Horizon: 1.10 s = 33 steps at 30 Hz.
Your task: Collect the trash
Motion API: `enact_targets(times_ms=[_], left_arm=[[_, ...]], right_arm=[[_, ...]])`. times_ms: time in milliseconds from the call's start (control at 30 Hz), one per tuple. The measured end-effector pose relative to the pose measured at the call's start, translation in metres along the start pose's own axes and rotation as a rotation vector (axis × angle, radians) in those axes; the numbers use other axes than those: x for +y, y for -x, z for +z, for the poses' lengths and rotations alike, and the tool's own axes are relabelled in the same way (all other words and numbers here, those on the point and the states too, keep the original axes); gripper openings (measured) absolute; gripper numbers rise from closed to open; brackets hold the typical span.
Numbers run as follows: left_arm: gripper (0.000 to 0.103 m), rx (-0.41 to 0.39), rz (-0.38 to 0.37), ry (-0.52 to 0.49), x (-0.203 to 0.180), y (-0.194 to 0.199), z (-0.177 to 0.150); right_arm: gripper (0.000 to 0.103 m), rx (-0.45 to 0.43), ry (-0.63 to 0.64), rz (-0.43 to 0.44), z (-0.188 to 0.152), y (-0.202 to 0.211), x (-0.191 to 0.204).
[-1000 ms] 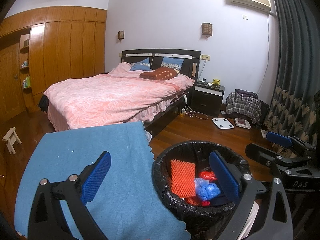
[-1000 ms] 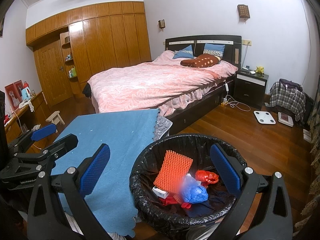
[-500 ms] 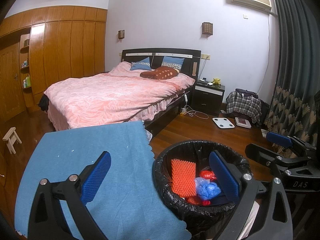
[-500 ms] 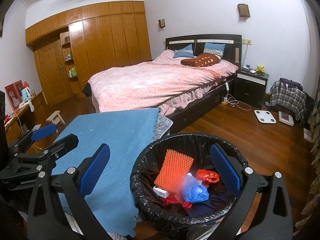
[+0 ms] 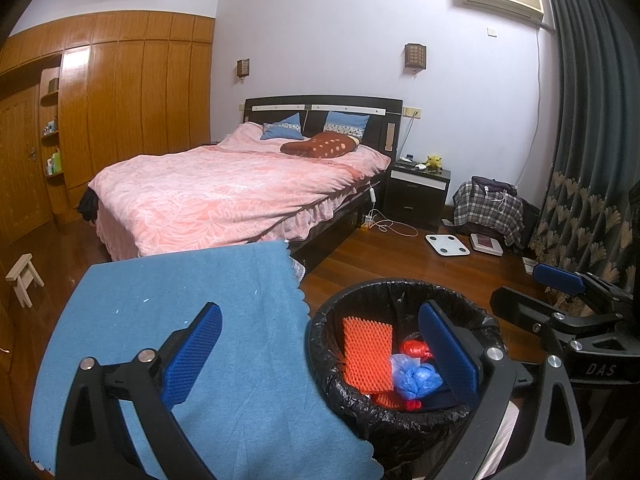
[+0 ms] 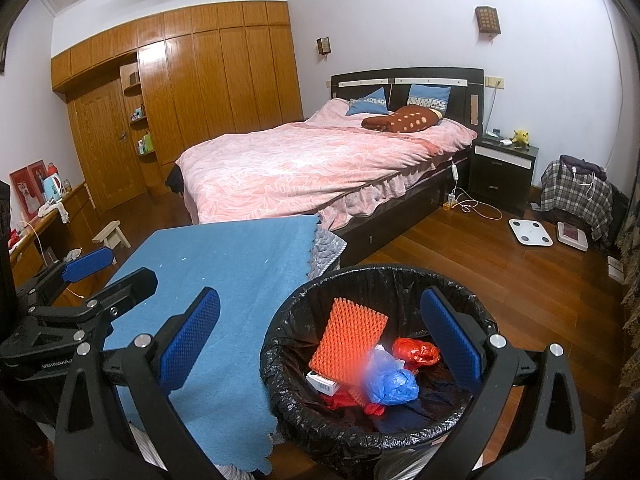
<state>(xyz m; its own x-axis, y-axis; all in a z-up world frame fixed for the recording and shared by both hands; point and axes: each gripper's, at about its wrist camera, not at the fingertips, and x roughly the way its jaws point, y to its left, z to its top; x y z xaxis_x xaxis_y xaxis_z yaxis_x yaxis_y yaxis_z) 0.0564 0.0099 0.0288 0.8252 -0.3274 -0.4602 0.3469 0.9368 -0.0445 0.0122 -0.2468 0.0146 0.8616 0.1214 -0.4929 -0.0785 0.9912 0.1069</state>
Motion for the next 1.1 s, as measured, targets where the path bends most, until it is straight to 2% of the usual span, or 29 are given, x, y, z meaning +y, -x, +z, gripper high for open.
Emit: enact_targets(times_ms=[1100], left_arm=[[0.097, 0.01, 0.006, 0.005, 0.0017, 0.0042, 0.0046]], right_arm=[[0.098, 0.007, -0.01, -0.002, -0.0012, 0.0067, 0.0051]])
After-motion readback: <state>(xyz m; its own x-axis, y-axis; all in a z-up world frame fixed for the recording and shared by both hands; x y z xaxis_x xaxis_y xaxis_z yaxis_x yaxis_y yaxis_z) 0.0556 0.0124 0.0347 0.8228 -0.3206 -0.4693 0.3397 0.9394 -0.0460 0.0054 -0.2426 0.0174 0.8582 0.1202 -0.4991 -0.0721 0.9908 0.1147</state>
